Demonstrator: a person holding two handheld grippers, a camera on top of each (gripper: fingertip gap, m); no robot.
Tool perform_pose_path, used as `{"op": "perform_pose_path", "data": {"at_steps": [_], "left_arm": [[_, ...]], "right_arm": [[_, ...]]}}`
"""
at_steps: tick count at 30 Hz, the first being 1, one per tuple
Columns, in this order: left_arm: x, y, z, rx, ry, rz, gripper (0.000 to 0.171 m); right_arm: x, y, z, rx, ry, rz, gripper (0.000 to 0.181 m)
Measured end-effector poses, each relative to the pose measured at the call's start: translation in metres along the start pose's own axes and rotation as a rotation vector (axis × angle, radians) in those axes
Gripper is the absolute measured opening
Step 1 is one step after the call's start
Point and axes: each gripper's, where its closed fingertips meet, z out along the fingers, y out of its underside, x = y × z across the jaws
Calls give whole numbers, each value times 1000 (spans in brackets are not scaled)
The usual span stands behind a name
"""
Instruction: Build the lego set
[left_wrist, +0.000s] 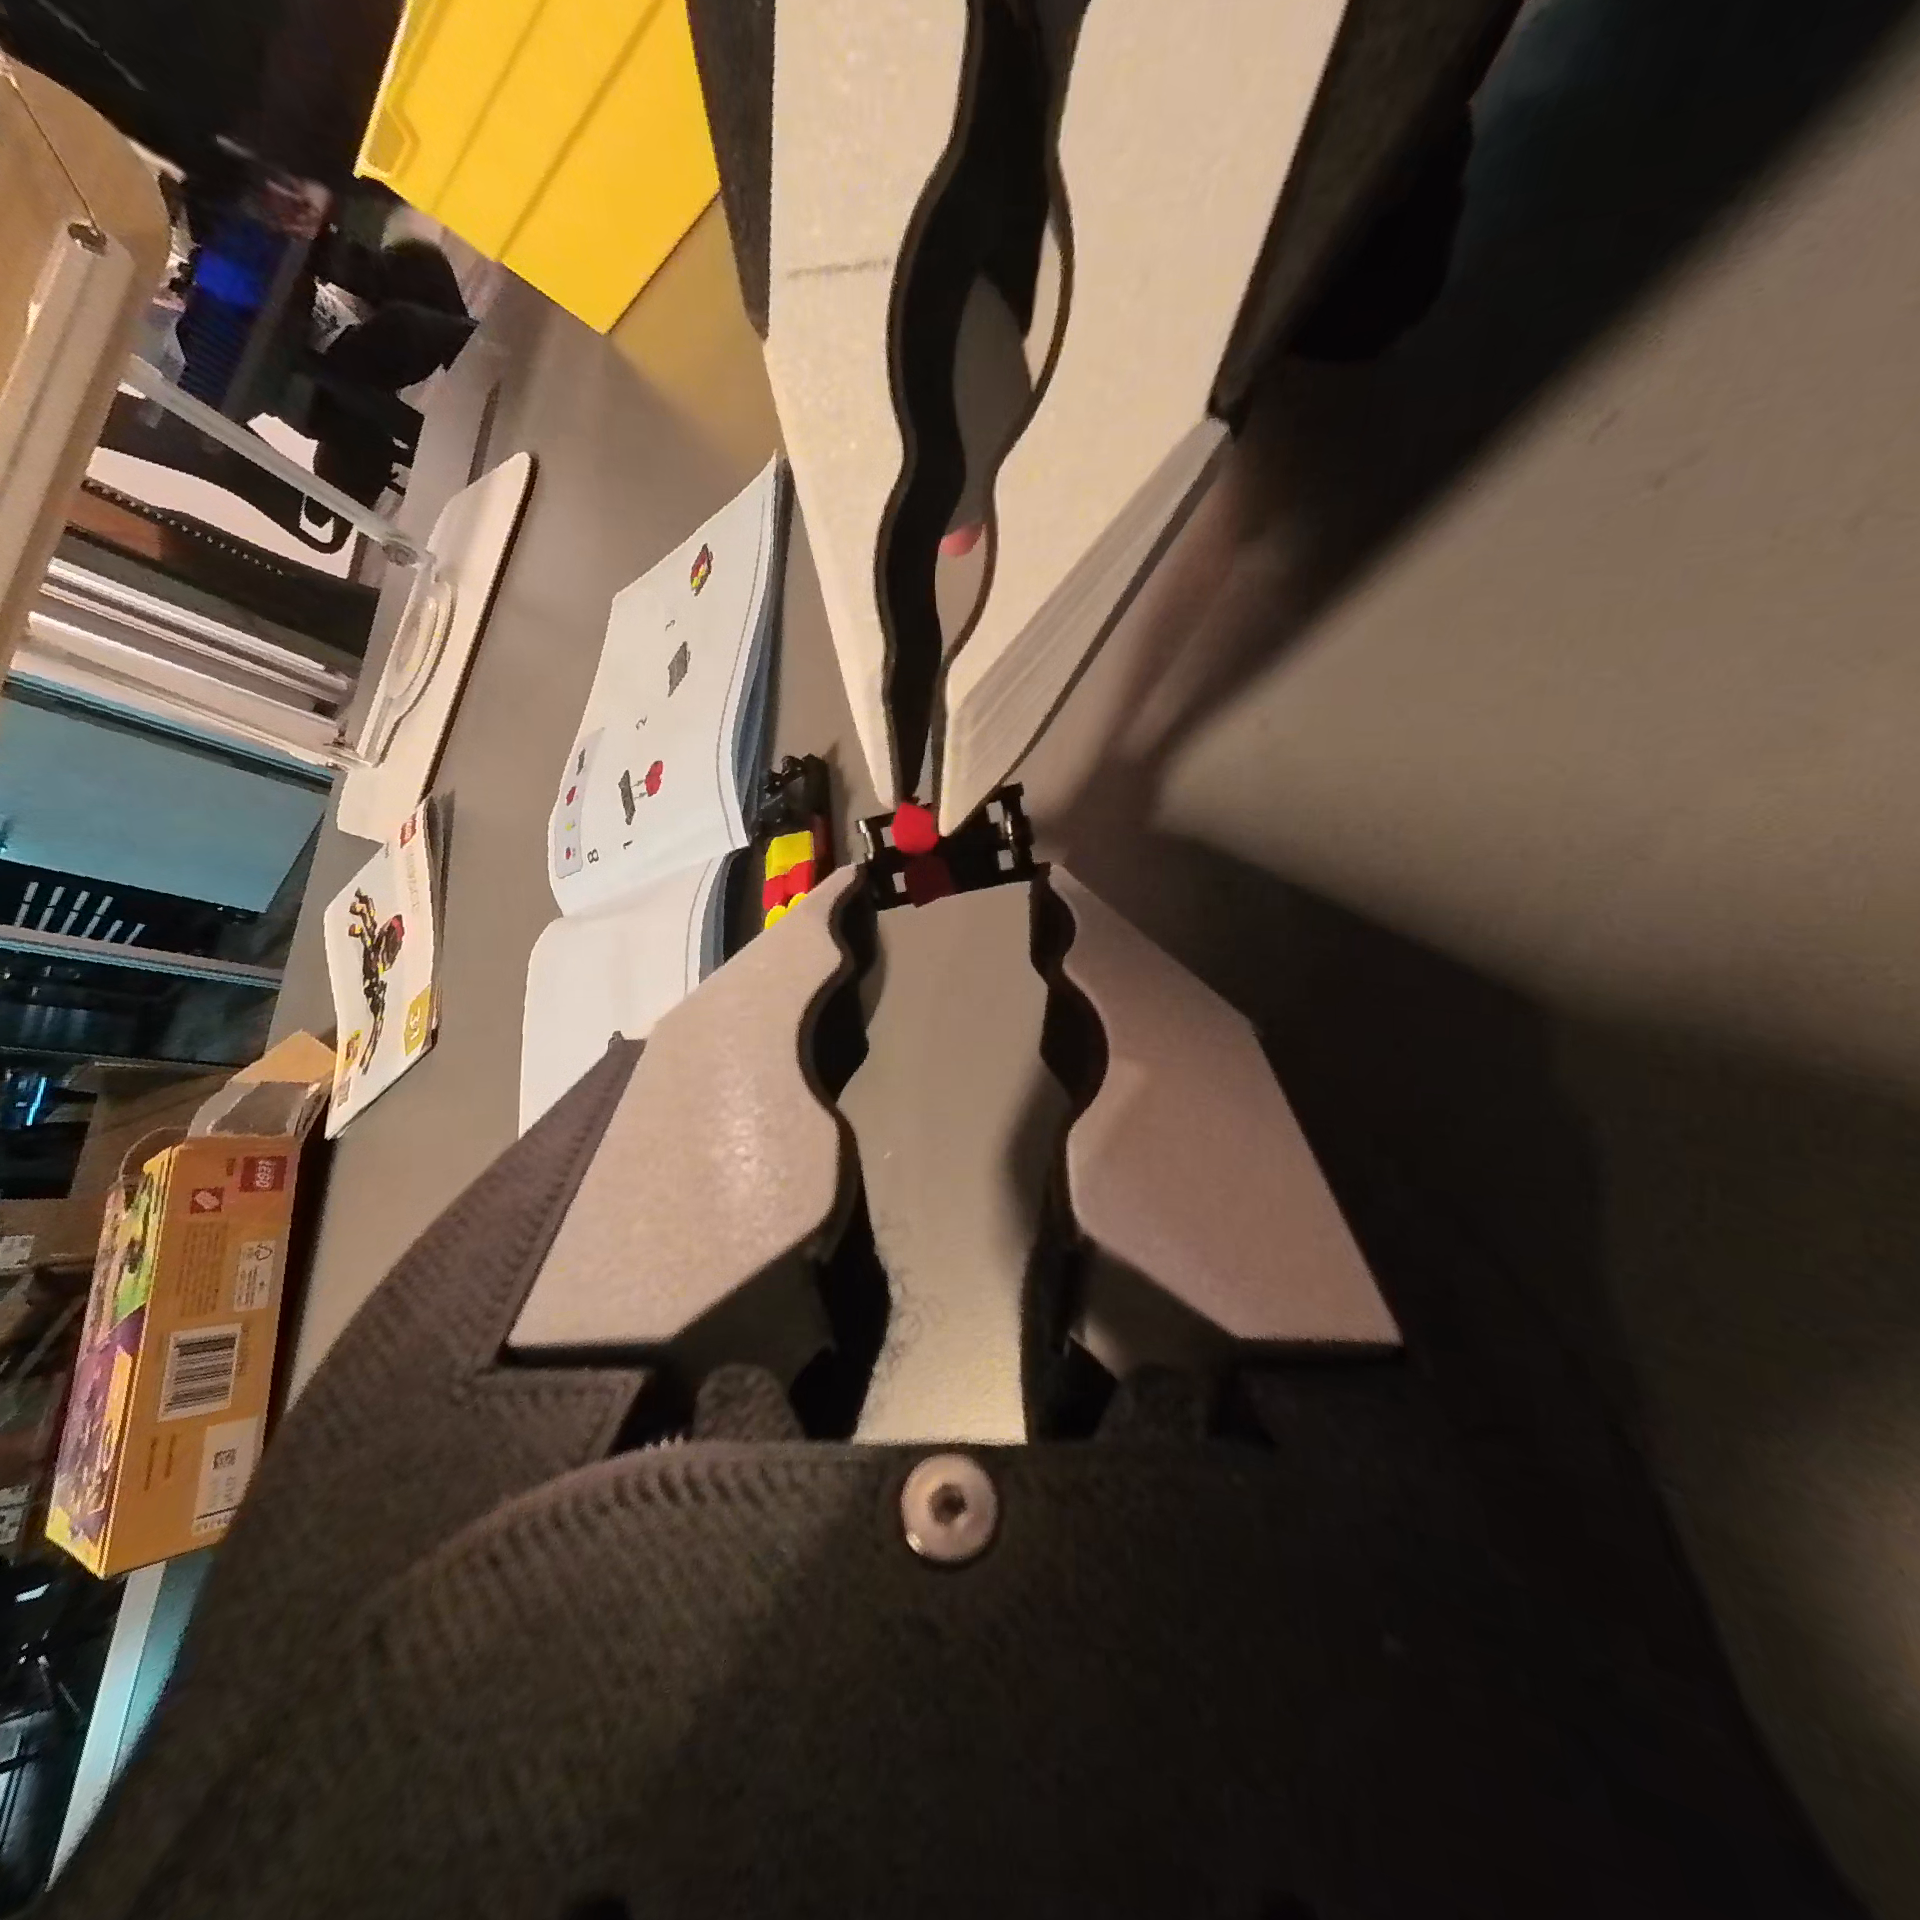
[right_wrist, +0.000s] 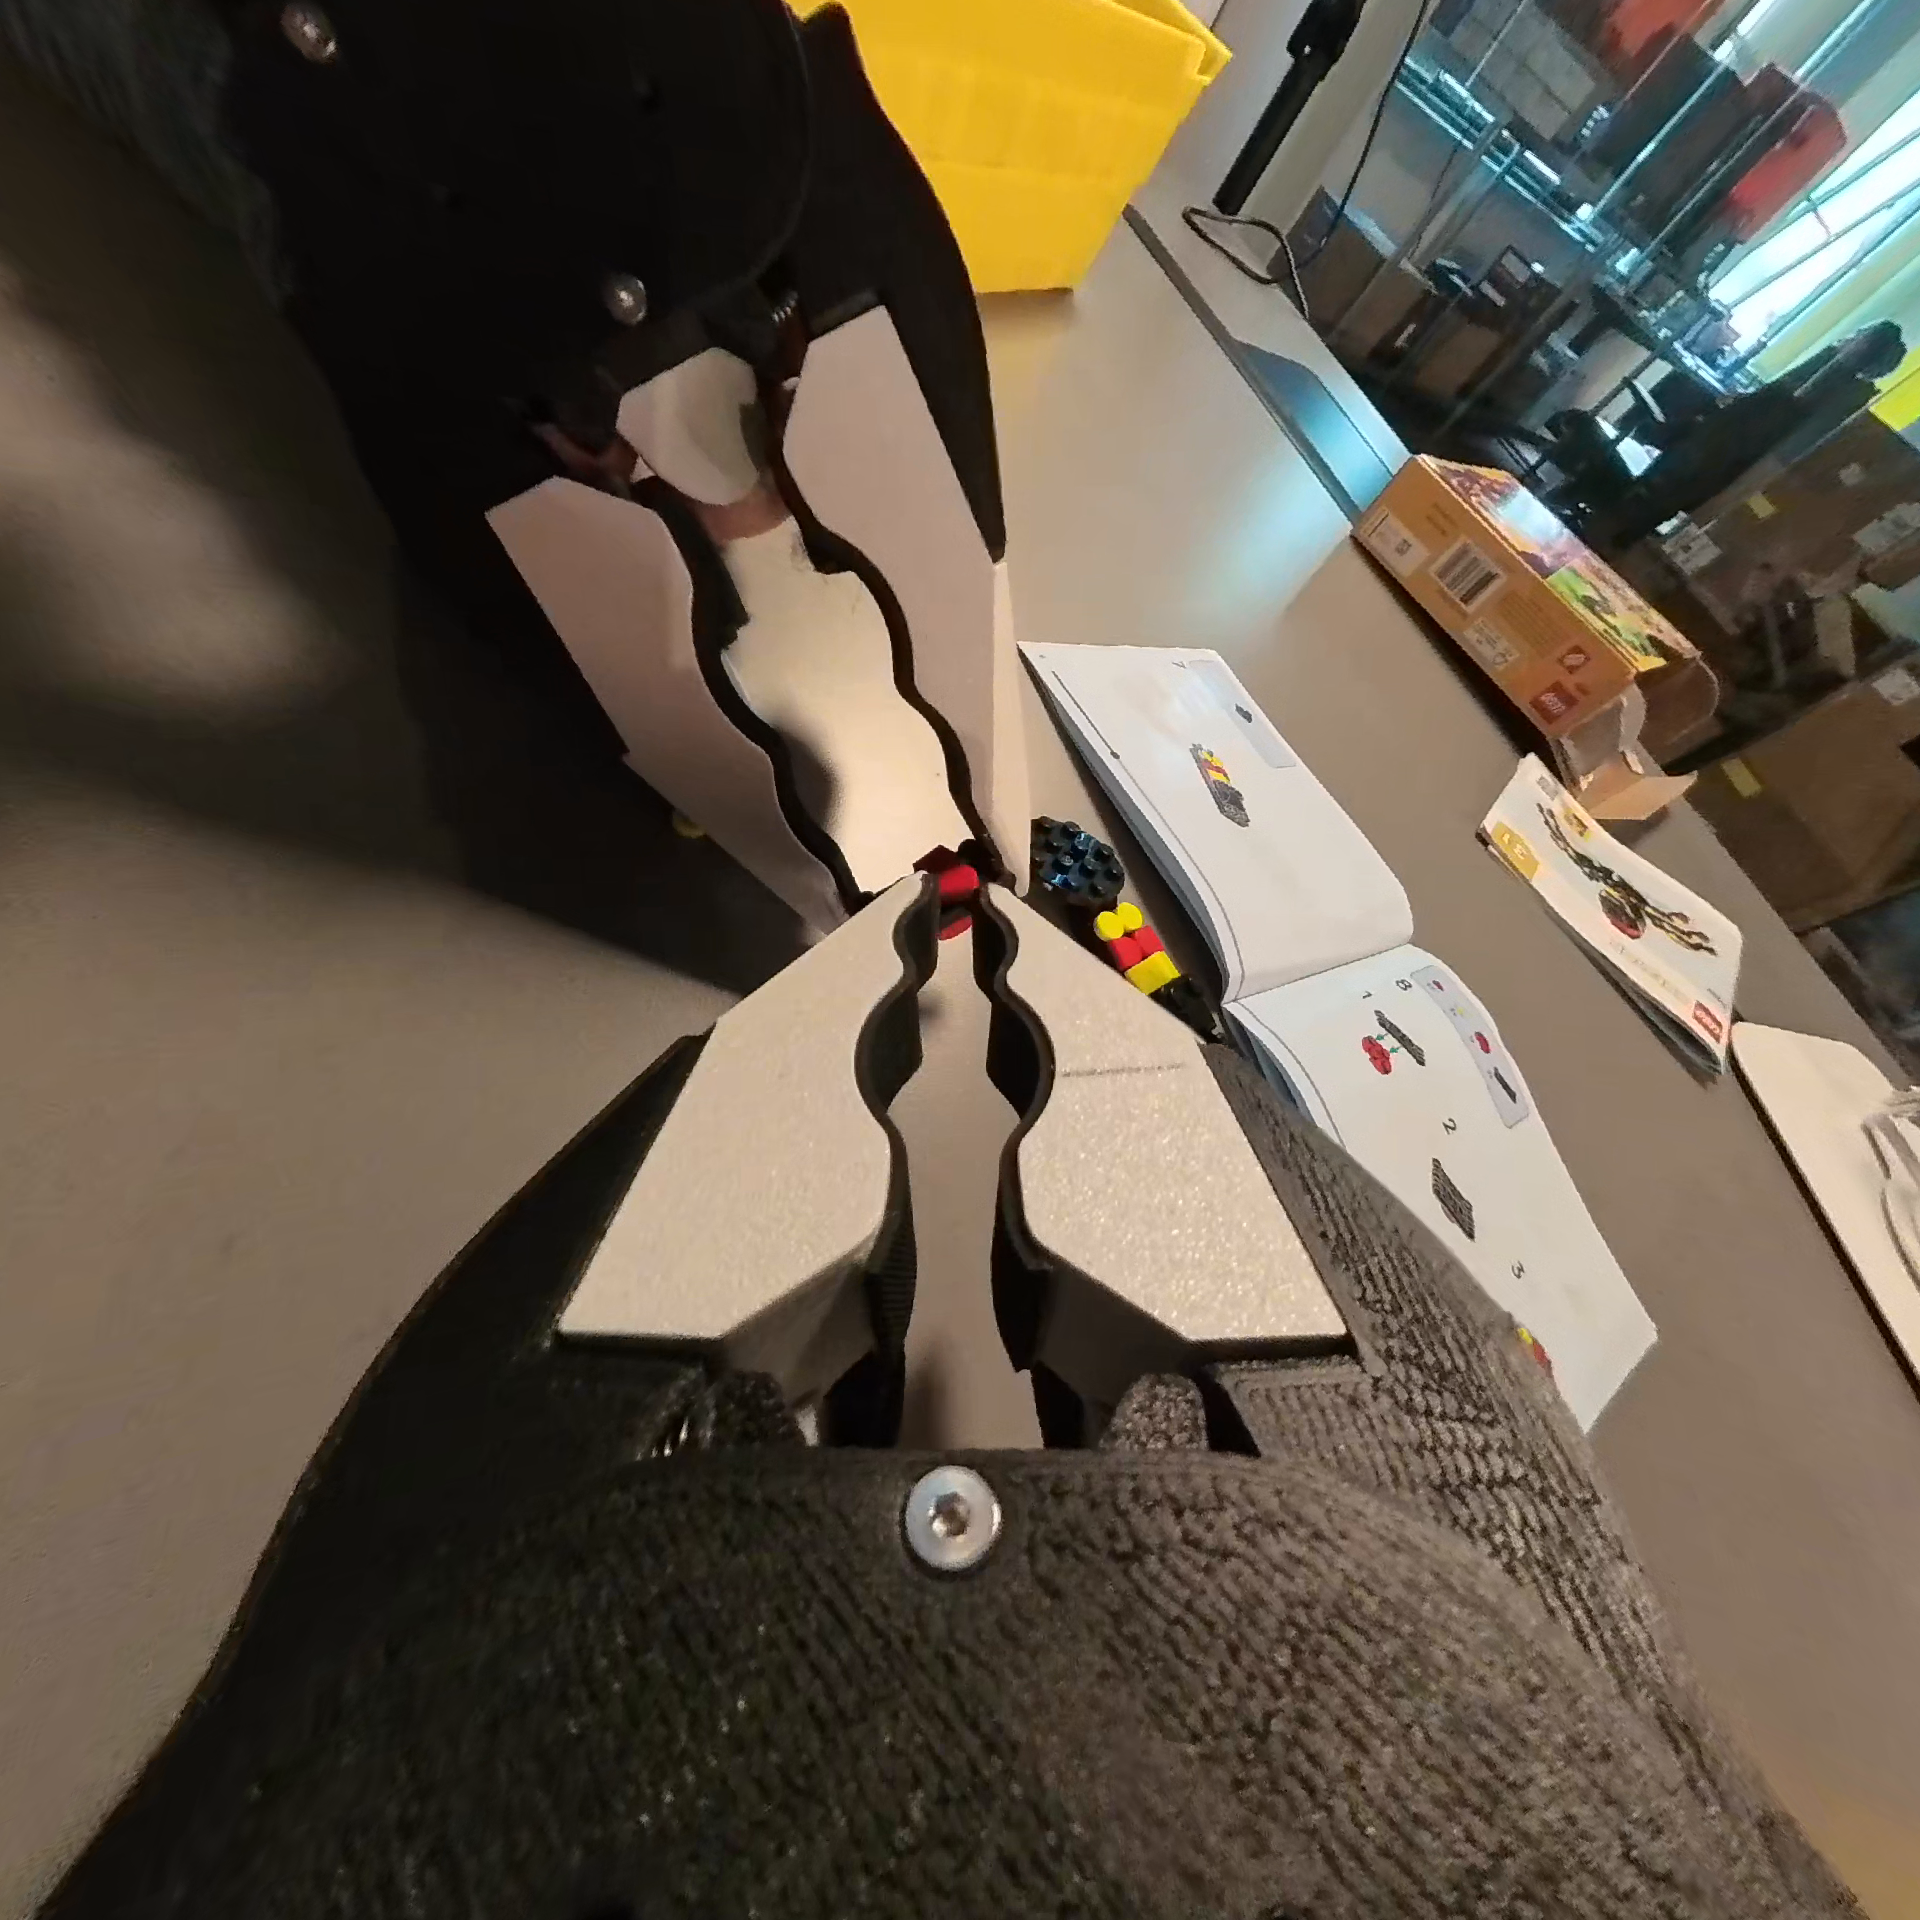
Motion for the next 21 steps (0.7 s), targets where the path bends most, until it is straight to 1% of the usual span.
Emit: {"op": "perform_pose_path", "data": {"at_steps": [6, 8, 11, 13, 16, 18, 21], "left_arm": [[2, -1, 0, -3, 15, -2, 29], [1, 1, 0, -18, 7, -11, 29], [-1, 2, 1, -5, 34, -74, 29], [-3, 3, 1, -4, 54, -128, 29], [-3, 5, 2, -17, 71, -164, 29], [-3, 5, 3, -31, 74, -163, 29], [-1, 4, 4, -31, 79, -133, 29]], "right_arm": [[-3, -1, -2, 24, -17, -43, 3], [-10, -9, -4, 76, -60, -53, 0], [-11, -4, 1, 27, -33, -87, 0], [-4, -2, 2, 15, 1, -60, 0], [6, -3, -1, 29, 14, 38, 2], [7, 0, 1, 4, -1, 85, 10], [3, 6, 6, -46, -29, 93, 11]]}}
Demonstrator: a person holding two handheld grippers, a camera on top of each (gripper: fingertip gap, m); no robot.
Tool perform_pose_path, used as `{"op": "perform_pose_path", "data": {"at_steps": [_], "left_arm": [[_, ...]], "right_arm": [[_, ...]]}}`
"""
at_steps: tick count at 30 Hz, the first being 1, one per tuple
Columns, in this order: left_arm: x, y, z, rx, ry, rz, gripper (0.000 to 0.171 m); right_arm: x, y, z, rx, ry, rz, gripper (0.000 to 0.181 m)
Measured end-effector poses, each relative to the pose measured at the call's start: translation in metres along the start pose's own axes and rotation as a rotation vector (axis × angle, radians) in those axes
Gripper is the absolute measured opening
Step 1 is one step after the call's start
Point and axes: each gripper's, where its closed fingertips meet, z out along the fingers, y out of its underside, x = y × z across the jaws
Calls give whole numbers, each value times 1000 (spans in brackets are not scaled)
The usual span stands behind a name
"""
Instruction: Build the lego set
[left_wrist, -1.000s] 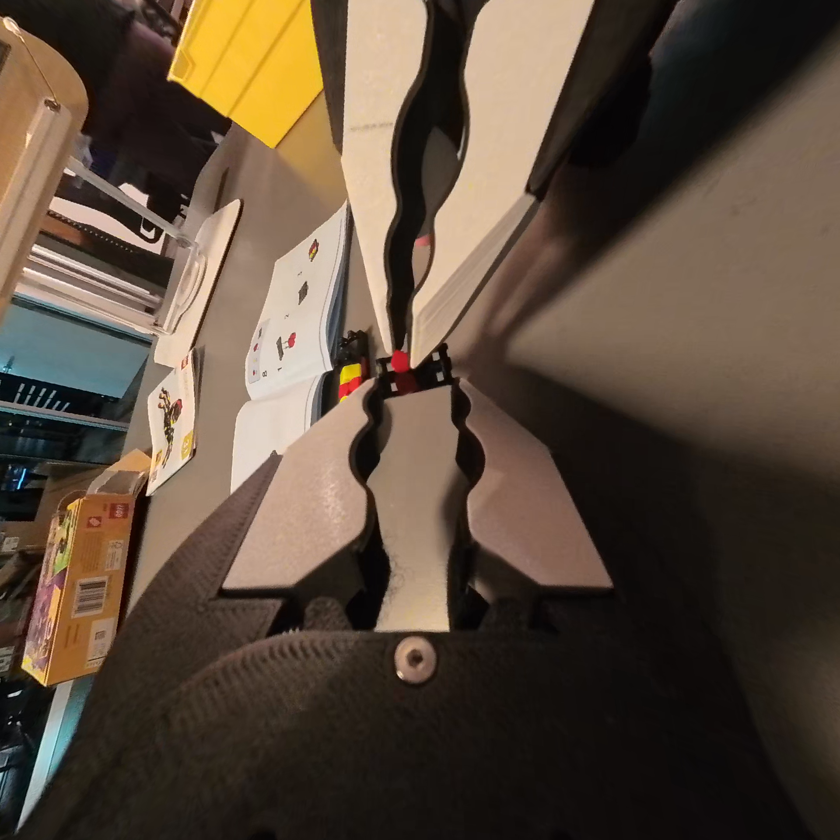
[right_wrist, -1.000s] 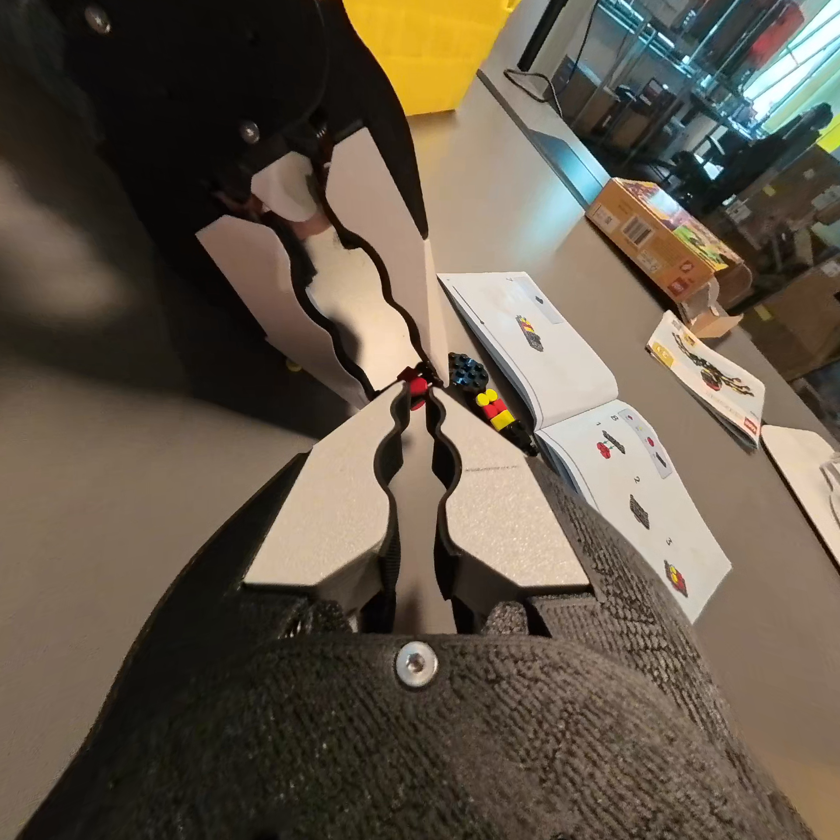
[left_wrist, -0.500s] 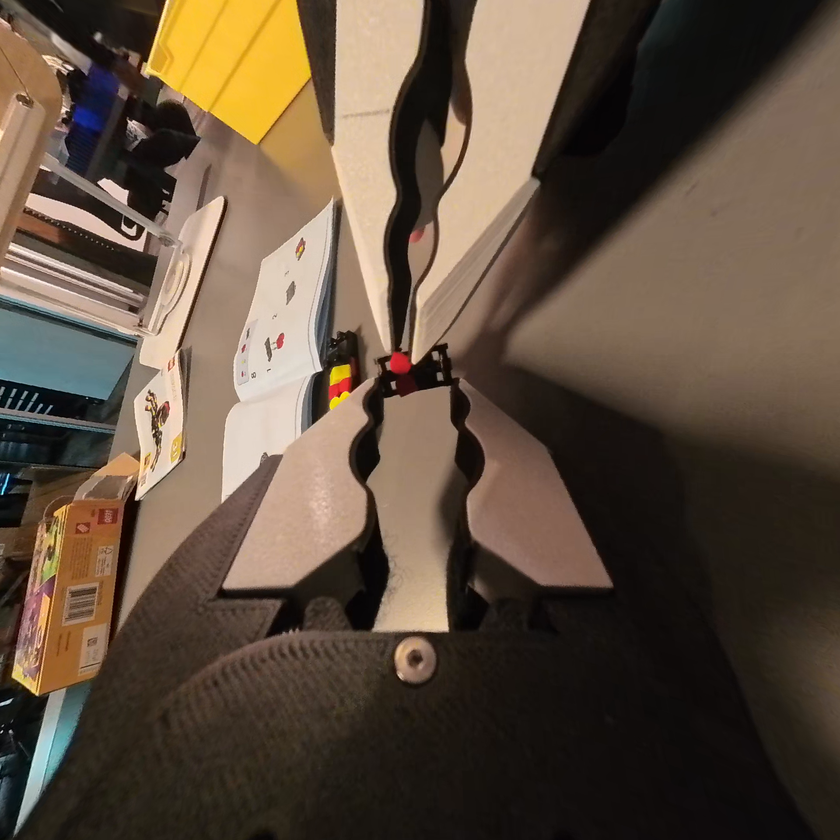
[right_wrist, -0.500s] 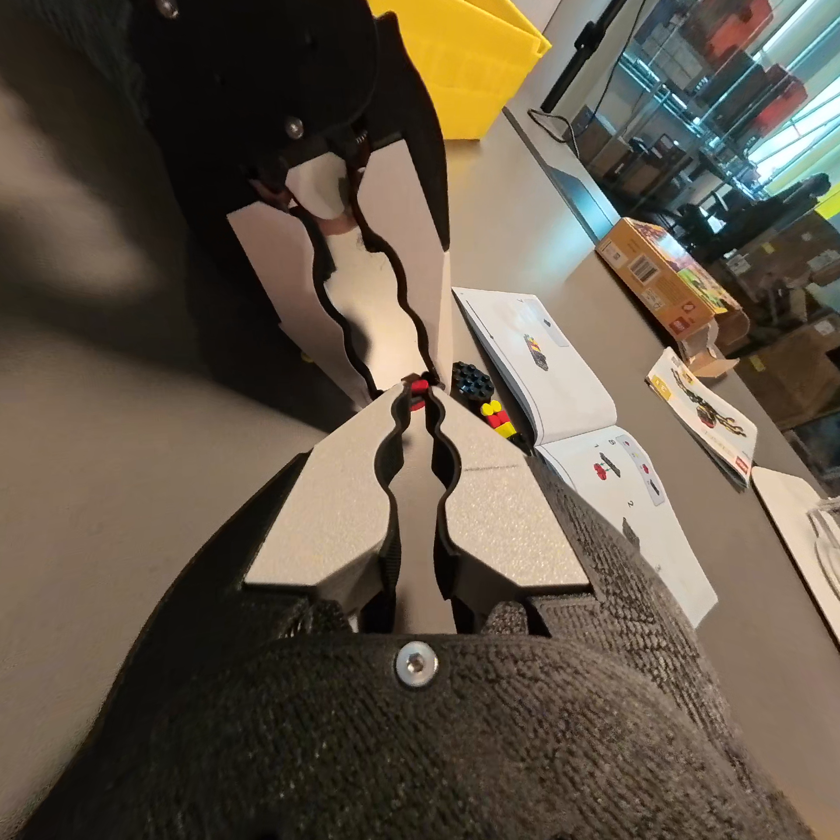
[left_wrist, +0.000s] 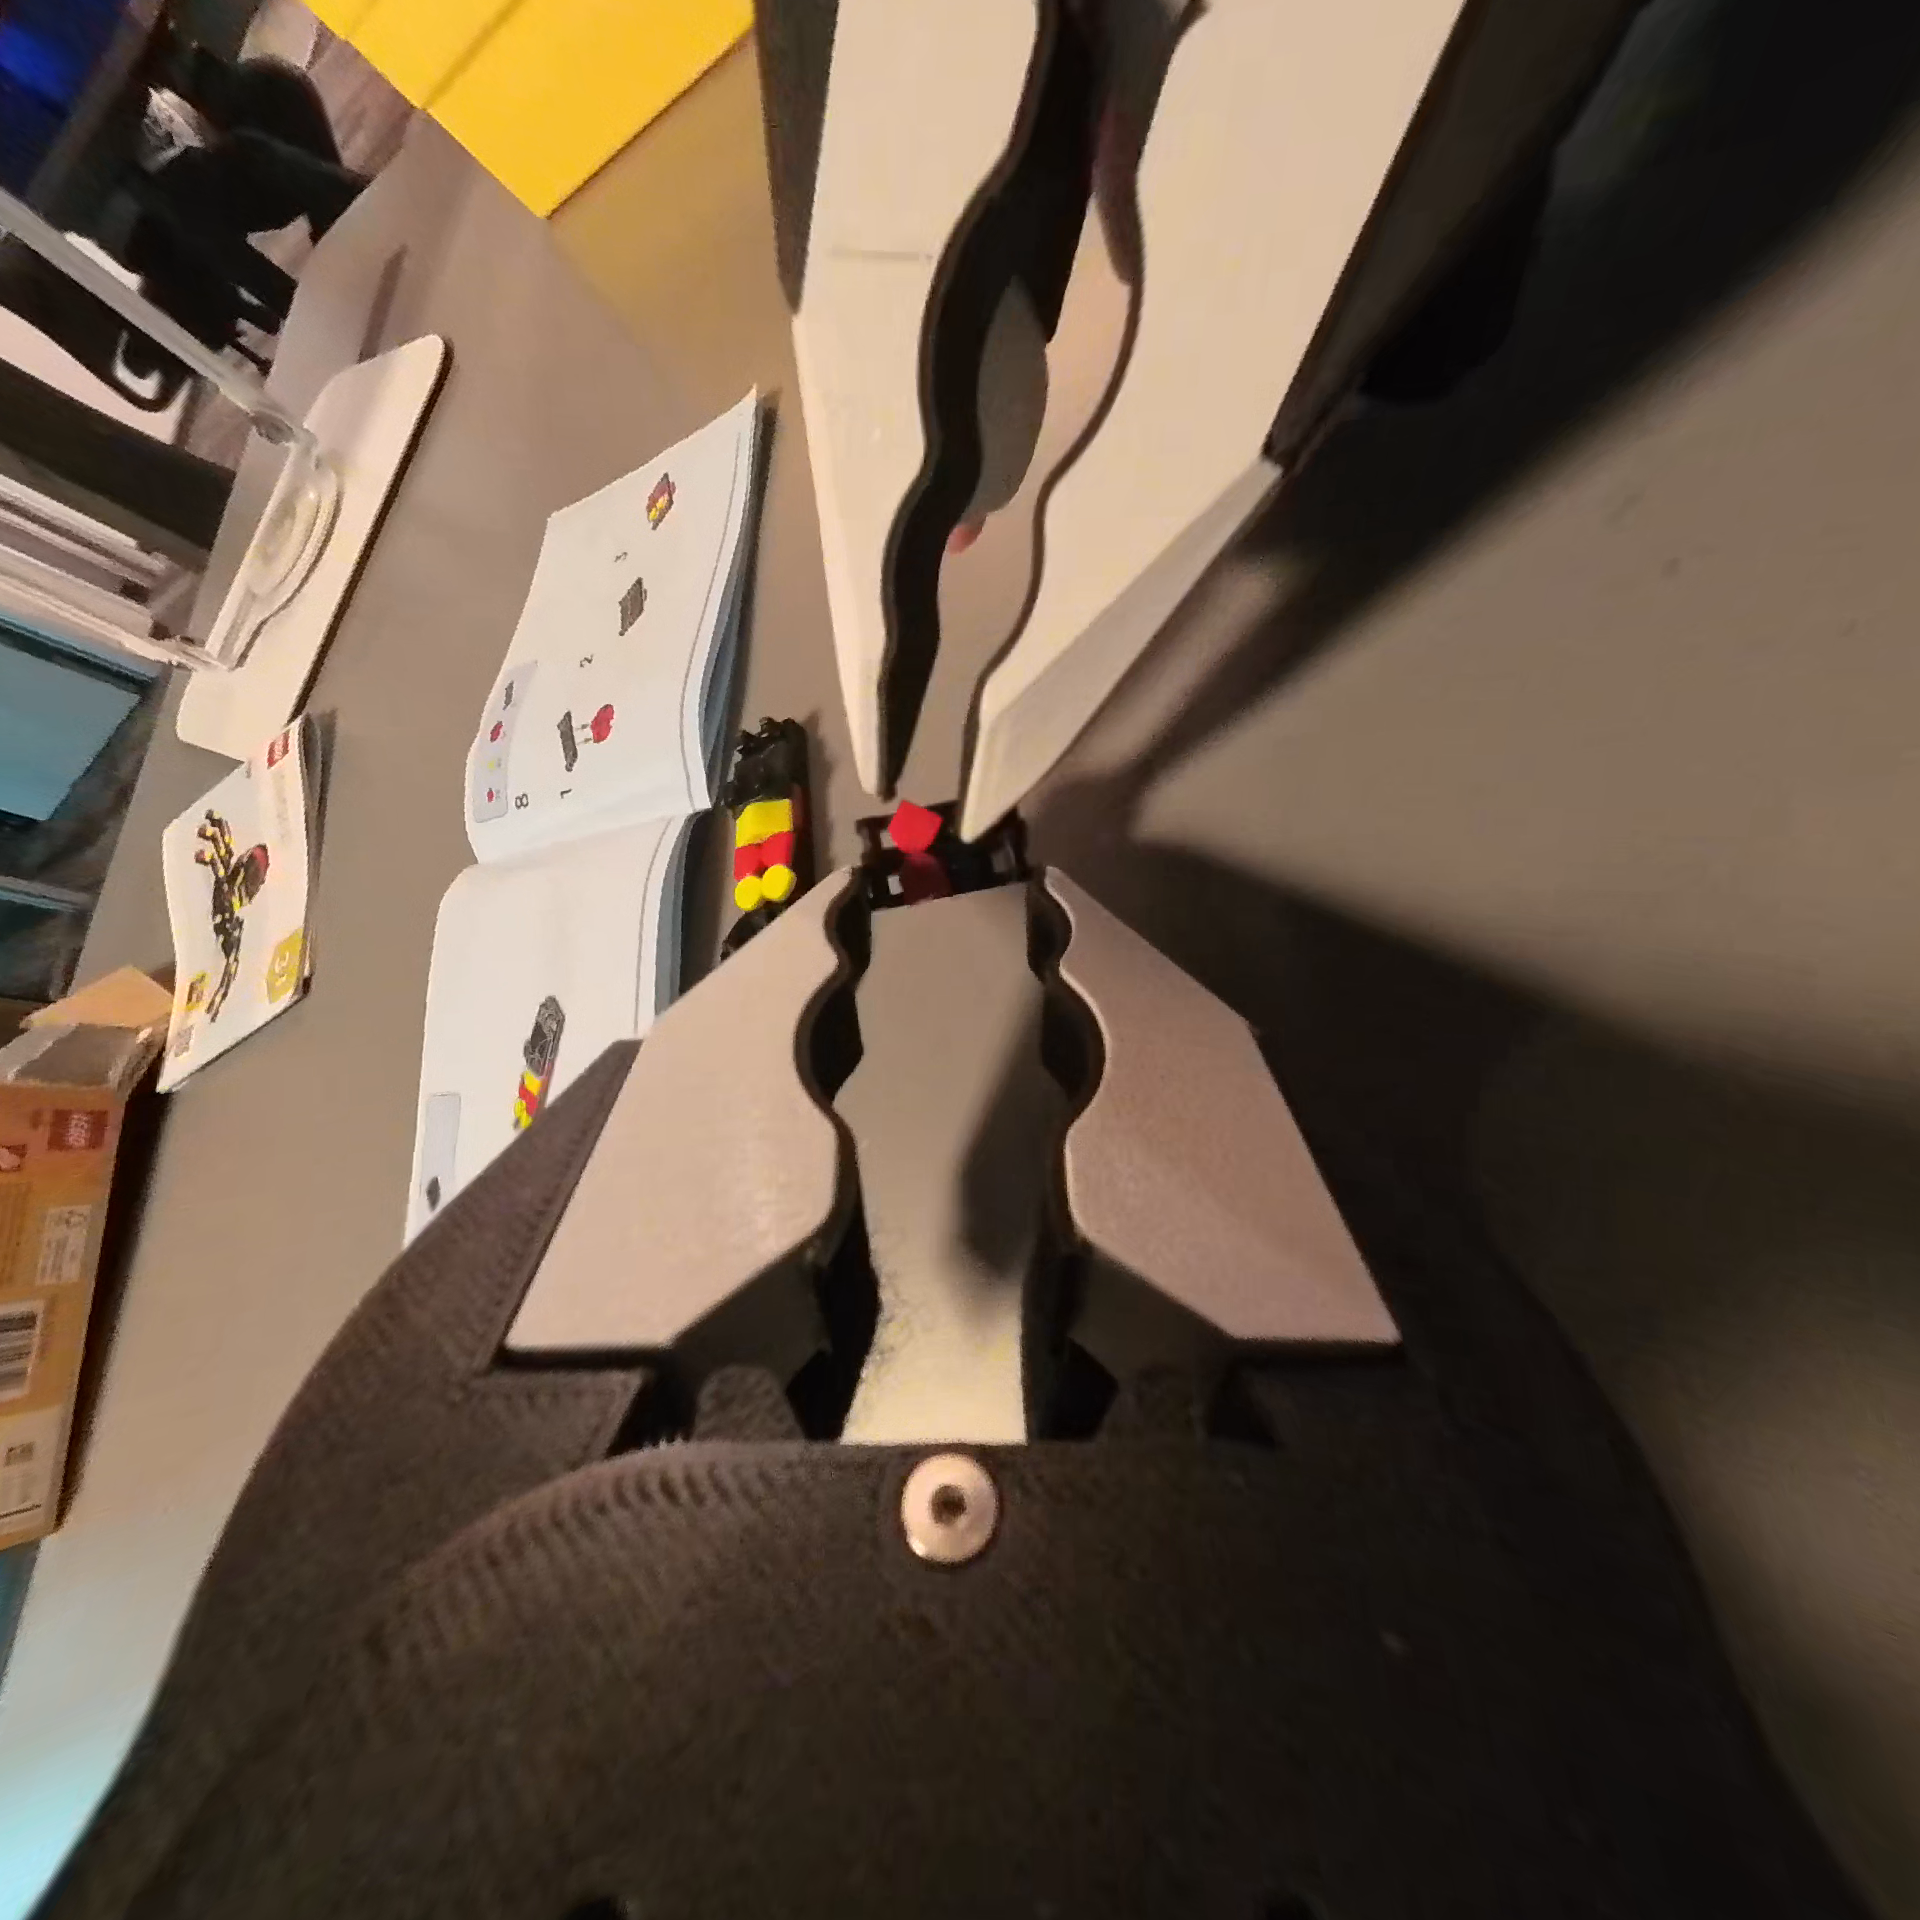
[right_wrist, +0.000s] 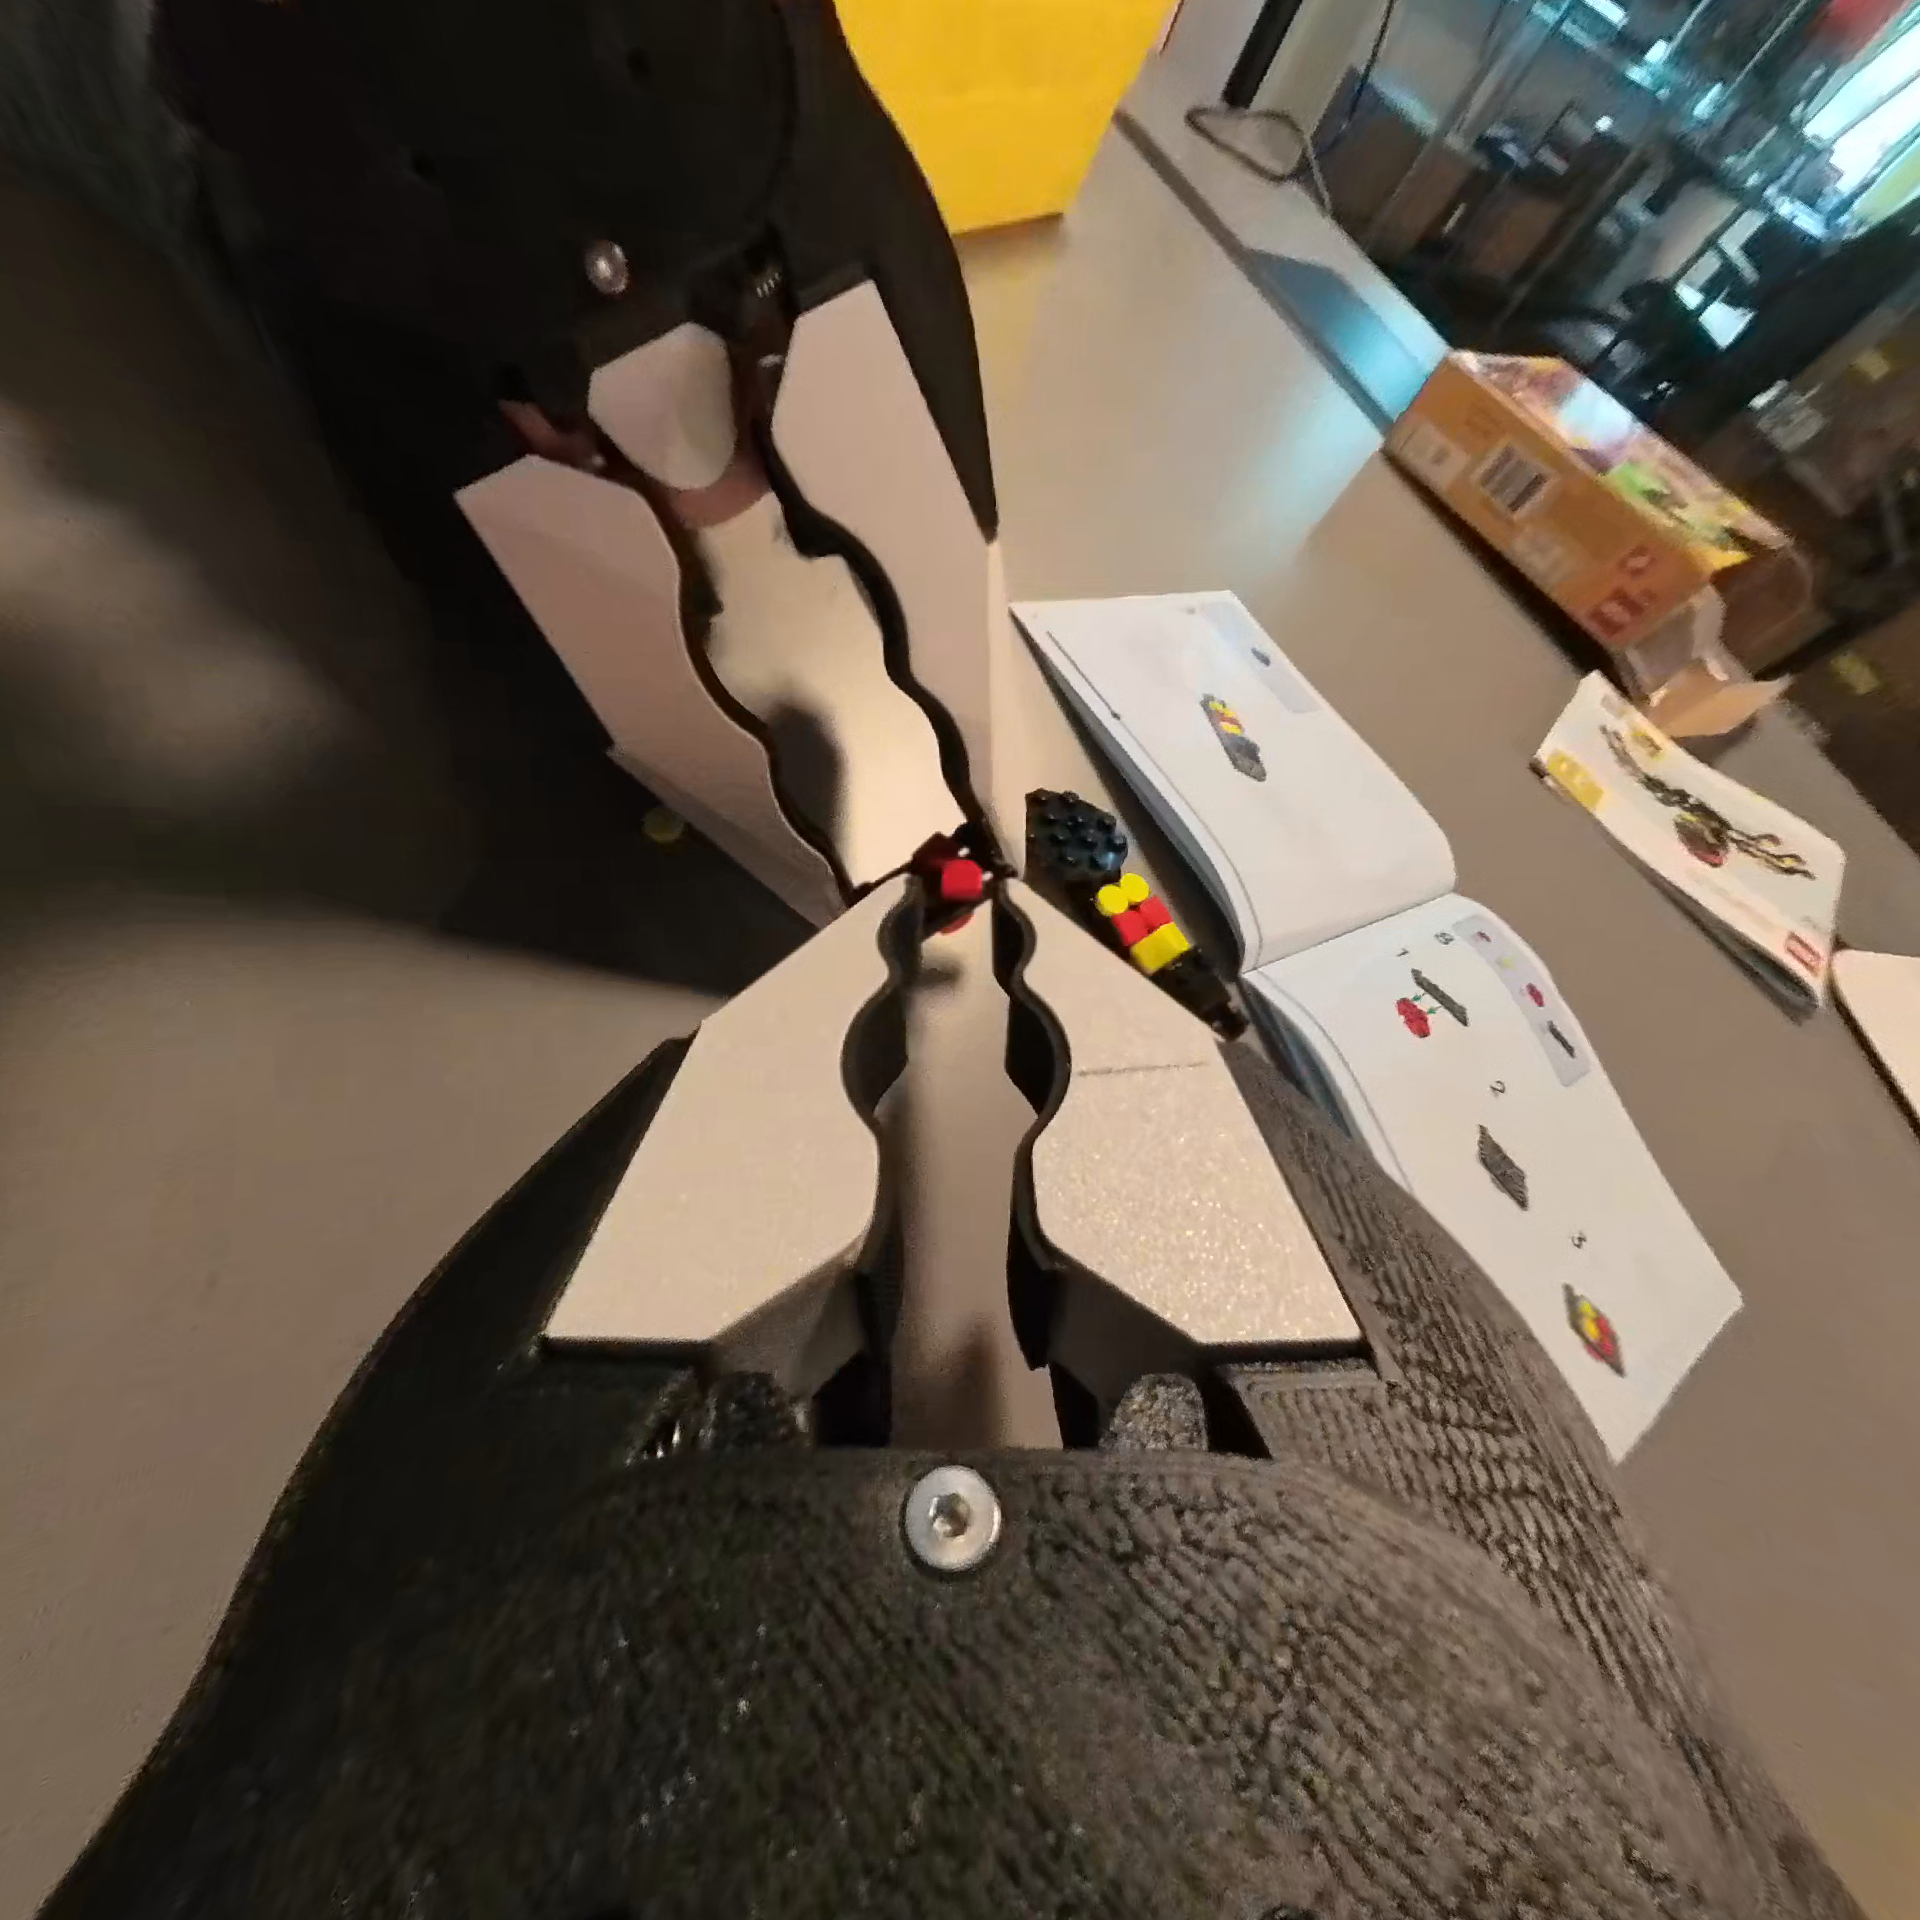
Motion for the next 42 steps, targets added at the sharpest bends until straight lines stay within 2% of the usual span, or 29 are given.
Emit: {"op": "perform_pose_path", "data": {"at_steps": [10, 15, 20, 26, 28, 30, 32, 34, 35, 37, 40, 42], "left_arm": [[3, -2, 1, 26, 26, 110, 29], [5, -2, 1, 24, 29, 116, 23], [3, -1, 2, 22, 27, 57, 23], [4, 0, 2, 38, 104, -53, 23], [6, -4, 1, 73, 108, -22, 23], [3, -6, 0, 112, 37, 92, 23], [1, -8, 0, 121, -55, 241, 23], [1, -13, -2, 138, -119, 336, 23], [3, -18, -4, 162, -141, 368, 23], [2, -27, -10, 204, -183, 405, 23], [-1, -26, -10, 192, -215, 442, 23], [-1, -25, -10, 192, -219, 445, 23]], "right_arm": [[-2, 5, 3, -46, -22, 42, 5], [-5, 13, 7, -106, -2, -38, 0], [-3, 15, 7, -117, -1, -30, 0], [0, 16, 6, -117, 15, -24, 0], [8, 11, 2, -75, 1, 90, 0], [13, 4, -5, 1, -92, 322, 1], [8, -6, -12, 90, -260, 578, 18], [-1, -7, -13, 98, -378, 730, 36], [-3, -6, -11, 81, -383, 740, 38], [-2, -7, -9, 79, -346, 705, 30], [-5, -11, -8, 85, -346, 687, 16], [-5, -11, -8, 85, -340, 681, 16]]}}
